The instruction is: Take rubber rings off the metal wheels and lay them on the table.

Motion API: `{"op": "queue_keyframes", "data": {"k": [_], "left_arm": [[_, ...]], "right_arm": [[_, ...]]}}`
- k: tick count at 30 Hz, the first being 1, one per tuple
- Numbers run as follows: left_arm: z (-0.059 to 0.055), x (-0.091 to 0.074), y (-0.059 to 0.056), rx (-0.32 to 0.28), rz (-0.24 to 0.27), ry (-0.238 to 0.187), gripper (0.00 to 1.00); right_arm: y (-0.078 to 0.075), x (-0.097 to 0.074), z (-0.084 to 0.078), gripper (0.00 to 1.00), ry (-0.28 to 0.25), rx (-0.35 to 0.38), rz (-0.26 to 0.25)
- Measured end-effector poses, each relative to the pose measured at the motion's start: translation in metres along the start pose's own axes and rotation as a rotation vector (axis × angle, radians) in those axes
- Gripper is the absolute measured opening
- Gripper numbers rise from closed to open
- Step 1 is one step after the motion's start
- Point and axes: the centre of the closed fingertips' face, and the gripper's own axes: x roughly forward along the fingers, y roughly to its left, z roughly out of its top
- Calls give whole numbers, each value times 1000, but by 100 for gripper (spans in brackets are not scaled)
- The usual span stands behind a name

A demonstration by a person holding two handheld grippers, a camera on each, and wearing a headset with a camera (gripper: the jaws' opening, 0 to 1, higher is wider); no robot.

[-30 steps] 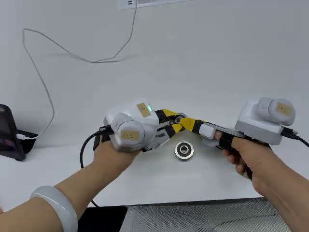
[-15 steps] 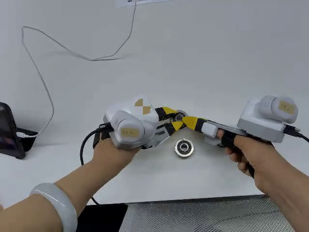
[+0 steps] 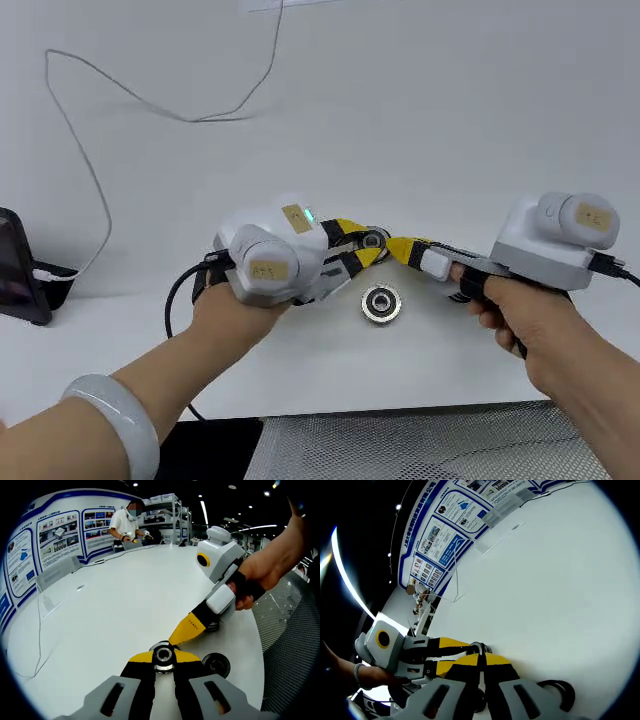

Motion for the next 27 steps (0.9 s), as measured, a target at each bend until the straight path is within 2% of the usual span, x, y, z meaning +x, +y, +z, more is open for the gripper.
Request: {"op": "queue_keyframes", "data": {"k": [9, 27], "left_arm": [[0, 0, 1, -7, 2, -2, 12], [1, -1, 1, -8, 0, -2, 12]], "right_arm": [[3, 0, 4, 2, -10, -27, -15], [15, 0, 2, 1, -1, -24, 40]]}}
